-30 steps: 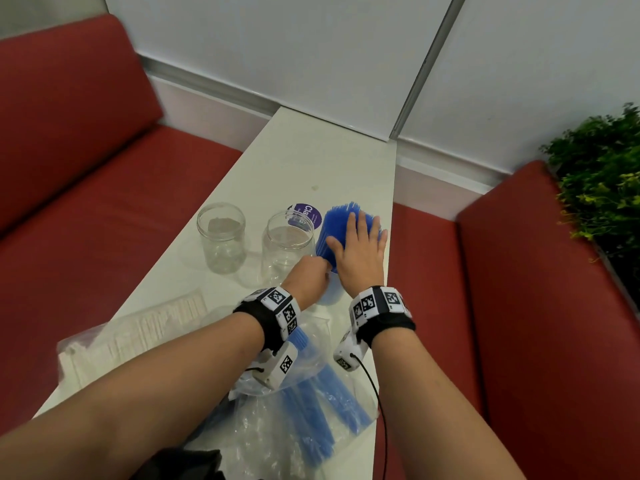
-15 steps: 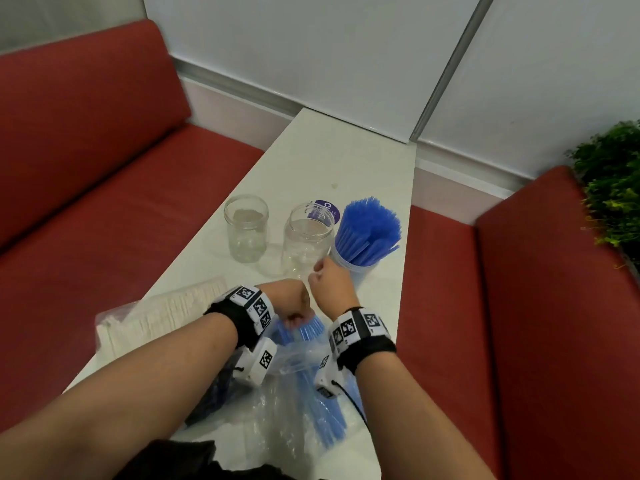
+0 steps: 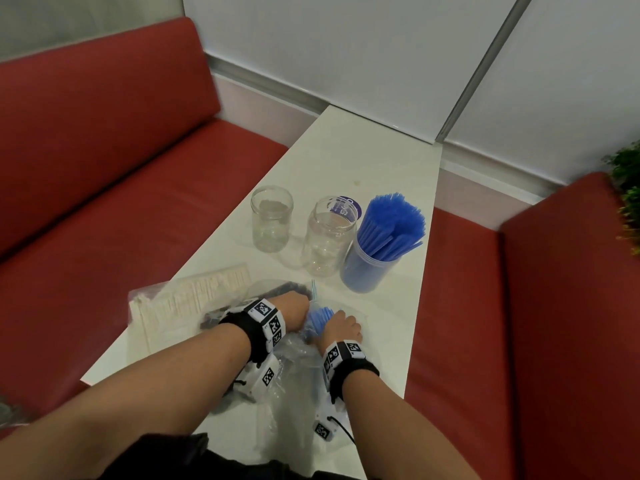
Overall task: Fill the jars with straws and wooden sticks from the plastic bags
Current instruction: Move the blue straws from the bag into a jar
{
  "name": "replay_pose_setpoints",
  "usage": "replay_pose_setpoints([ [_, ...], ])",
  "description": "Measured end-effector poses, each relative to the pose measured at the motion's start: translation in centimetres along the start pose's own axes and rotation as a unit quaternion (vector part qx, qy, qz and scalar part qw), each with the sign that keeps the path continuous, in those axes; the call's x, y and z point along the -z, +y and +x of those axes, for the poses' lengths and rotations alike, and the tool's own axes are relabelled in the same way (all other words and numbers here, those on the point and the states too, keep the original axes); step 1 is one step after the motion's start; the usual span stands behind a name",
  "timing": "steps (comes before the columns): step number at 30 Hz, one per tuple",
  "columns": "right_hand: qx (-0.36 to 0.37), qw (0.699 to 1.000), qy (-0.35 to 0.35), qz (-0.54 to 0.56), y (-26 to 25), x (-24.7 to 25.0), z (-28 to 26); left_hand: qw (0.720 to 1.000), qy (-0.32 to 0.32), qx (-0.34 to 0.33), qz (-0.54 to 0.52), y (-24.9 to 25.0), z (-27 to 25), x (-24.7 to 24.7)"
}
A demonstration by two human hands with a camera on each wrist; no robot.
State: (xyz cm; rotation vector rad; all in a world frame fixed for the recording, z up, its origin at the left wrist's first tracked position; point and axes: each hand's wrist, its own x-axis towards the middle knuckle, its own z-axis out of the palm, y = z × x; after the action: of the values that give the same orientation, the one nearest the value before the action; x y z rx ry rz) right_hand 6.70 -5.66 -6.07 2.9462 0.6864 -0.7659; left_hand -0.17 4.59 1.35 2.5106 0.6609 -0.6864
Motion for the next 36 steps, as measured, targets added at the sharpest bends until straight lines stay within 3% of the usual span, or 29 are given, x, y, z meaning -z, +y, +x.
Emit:
replay_pose_setpoints([
  [6, 0.035, 0.999, -0.023, 0.019, 1.3, 0.4, 0.2, 1.0, 0.004, -0.015, -0.003, -0.6, 0.3, 0.1],
  [12, 0.045, 0.998, 0.044, -0.027, 1.4, 0.5, 0.0, 0.999, 0.017, -0.01, 0.025, -0.1, 0.7, 0.0],
  [18, 0.037, 0.999, -0.016, -0.014, 2.0, 0.7, -0.1, 0.999, 0.032, 0.018, 0.028, -0.5, 1.2, -0.4],
  [23, 0.013, 0.995, -0.036, 0.095, 2.4, 1.3, -0.1, 0.999, 0.023, 0.02, 0.039, -0.3, 1.2, -0.4],
  [27, 0.082, 0.985, -0.039, 0.144, 2.5, 2.5, -0.2, 0.998, 0.026, 0.013, 0.063, 0.1, 0.9, 0.2],
  [31, 0.137, 0.96, -0.021, 0.242, 3.1, 3.0, -0.6, 0.993, 0.042, 0.025, 0.108, 0.3, 0.7, 1.1],
  [36, 0.157, 0.91, 0.022, 0.382, 3.9, 4.5, -1.1, 0.991, 0.034, 0.035, 0.127, 0.6, 0.4, 1.2],
])
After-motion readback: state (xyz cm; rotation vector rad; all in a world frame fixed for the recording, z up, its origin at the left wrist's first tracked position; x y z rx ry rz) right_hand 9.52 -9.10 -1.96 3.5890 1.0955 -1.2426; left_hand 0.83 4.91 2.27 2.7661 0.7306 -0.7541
